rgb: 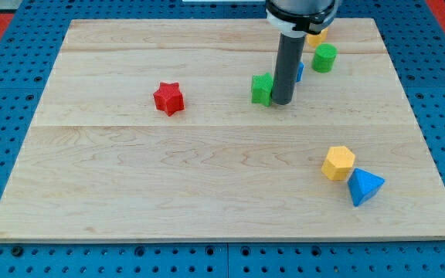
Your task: Push the green star to the red star
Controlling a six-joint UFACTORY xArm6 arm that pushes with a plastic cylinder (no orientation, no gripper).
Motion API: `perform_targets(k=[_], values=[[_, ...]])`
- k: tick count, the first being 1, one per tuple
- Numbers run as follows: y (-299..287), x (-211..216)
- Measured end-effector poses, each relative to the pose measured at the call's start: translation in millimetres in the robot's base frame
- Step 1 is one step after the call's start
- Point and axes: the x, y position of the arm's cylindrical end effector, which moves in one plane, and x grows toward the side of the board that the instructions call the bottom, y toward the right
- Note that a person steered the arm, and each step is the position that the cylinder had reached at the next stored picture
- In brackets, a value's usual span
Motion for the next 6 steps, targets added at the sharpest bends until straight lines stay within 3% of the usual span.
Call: perform_targets(k=[1, 2, 5, 6], values=[[45, 0], [37, -20], [-113, -23], [-97, -4]])
